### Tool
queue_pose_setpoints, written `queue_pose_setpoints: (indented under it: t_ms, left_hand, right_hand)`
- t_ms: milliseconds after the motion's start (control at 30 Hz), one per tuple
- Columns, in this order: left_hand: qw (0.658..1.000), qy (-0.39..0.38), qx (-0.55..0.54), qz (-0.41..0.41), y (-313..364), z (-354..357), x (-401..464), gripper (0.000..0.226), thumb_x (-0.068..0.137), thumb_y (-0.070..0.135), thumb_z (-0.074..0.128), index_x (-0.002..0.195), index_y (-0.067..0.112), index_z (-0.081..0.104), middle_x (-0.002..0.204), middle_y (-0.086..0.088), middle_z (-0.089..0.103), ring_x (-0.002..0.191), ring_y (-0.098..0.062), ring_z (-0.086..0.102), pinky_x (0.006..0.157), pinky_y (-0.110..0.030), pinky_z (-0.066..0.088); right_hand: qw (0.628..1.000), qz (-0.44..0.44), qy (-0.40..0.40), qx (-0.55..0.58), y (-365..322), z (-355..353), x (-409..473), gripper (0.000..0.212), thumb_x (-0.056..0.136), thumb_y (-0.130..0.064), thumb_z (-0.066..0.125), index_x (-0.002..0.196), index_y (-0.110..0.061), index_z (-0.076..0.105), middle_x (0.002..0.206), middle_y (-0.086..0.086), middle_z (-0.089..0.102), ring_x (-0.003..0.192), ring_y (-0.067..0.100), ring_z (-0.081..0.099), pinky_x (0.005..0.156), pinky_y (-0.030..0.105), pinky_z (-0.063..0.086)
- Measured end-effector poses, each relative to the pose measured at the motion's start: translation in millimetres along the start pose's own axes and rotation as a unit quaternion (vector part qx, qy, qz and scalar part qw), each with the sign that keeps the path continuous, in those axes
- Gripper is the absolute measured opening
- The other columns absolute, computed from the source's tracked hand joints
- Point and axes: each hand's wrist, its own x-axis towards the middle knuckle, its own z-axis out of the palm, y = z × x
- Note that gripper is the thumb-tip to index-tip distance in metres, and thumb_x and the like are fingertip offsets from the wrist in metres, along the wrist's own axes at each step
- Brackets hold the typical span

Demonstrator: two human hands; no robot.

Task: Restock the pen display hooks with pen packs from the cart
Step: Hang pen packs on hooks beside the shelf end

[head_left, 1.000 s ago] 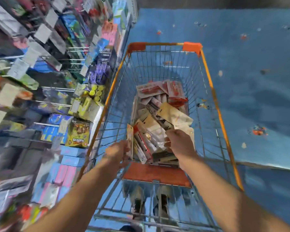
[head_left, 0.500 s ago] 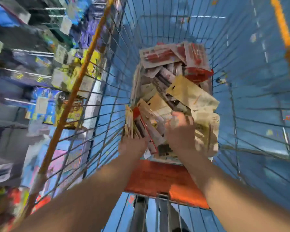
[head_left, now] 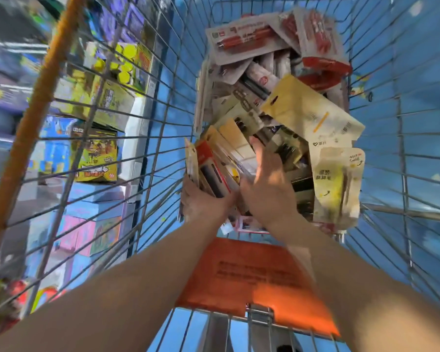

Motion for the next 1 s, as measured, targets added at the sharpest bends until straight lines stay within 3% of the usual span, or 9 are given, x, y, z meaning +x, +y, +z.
queue_pose_setpoints:
  t_ms: [100,200,400,533,633,733,900,1000]
  left_hand:
    - [1.0,-0.003,-0.004,-0.006,0.8,-1.8,1.8,0.142,0.049,0.076,0.082,0.161,0.034,0.006,0.164,-0.011,0.025,0.148,-0.038,0.034,0.114,-0.062,0.04]
    - [1.0,-0.011,-0.01,-0.007,-3.2,-4.4,4.6,0.135,0.051,0.07,0.083,0.159,0.036,0.011,0.16,-0.011,0.035,0.143,-0.039,0.042,0.11,-0.062,0.044]
    - [0.998,-0.038,-0.039,0.008,-19.8,-7.7,11.3,0.135,0.034,0.083,0.08,0.149,0.05,0.019,0.141,-0.004,0.059,0.123,-0.032,0.063,0.101,-0.056,0.053]
    - [0.995,-0.061,-0.077,0.003,-14.8,-17.9,9.4,0.114,0.055,0.048,0.085,0.151,0.04,0.024,0.126,-0.004,0.066,0.102,-0.026,0.071,0.086,-0.047,0.062]
    - [0.994,-0.082,-0.064,-0.029,-9.3,-20.4,10.5,0.099,0.069,0.022,0.078,0.149,0.029,0.02,0.111,-0.011,0.066,0.087,-0.03,0.071,0.067,-0.038,0.059]
    - [0.995,-0.067,-0.057,-0.036,-9.2,-17.3,12.6,0.089,0.071,0.017,0.073,0.143,0.028,0.022,0.106,-0.011,0.065,0.086,-0.034,0.07,0.066,-0.041,0.06]
    - [0.996,-0.047,-0.067,-0.023,-12.4,-13.7,11.5,0.071,0.079,0.005,0.061,0.139,0.026,0.028,0.104,-0.008,0.064,0.089,-0.03,0.067,0.064,-0.037,0.055]
    - [0.995,-0.041,-0.086,-0.022,-6.1,-17.5,9.2,0.061,0.082,0.007,0.056,0.133,0.03,0.031,0.101,-0.006,0.065,0.085,-0.028,0.066,0.061,-0.036,0.052]
  right_hand:
    - [0.999,-0.029,-0.007,0.013,1.7,4.5,-2.1,0.077,0.097,-0.016,0.059,0.161,-0.032,0.021,0.152,0.007,0.042,0.132,0.025,0.047,0.098,0.026,0.039]
    - [0.998,-0.001,-0.035,0.055,1.7,5.3,-2.7,0.085,0.094,-0.024,0.068,0.161,-0.027,0.016,0.156,0.008,0.035,0.141,0.025,0.04,0.111,0.035,0.041]
    - [0.997,0.046,-0.06,-0.027,1.7,22.6,7.6,0.074,0.09,-0.047,0.07,0.151,-0.025,0.036,0.134,0.008,0.056,0.124,0.028,0.055,0.099,0.036,0.048]
    - [0.985,0.091,-0.149,-0.007,-5.3,22.6,14.4,0.074,0.089,-0.043,0.076,0.147,-0.028,0.033,0.1,0.005,0.059,0.096,0.029,0.063,0.08,0.038,0.054]
    - [0.984,0.075,-0.164,-0.017,-9.2,31.9,8.1,0.073,0.087,-0.038,0.079,0.142,-0.029,0.032,0.098,0.001,0.063,0.095,0.033,0.067,0.078,0.042,0.055]
    - [0.988,0.068,-0.142,-0.008,-5.1,43.3,-1.9,0.078,0.086,-0.037,0.076,0.147,-0.037,0.026,0.104,0.0,0.07,0.091,0.03,0.07,0.078,0.044,0.058]
    - [0.99,0.063,-0.113,0.055,-1.0,41.5,-4.8,0.061,0.085,-0.039,0.072,0.134,-0.045,0.037,0.099,-0.009,0.067,0.086,0.022,0.066,0.075,0.04,0.055]
    - [0.988,0.054,-0.094,0.114,-2.4,37.9,-5.9,0.056,0.083,-0.033,0.073,0.129,-0.045,0.043,0.099,-0.014,0.067,0.085,0.011,0.065,0.073,0.036,0.056]
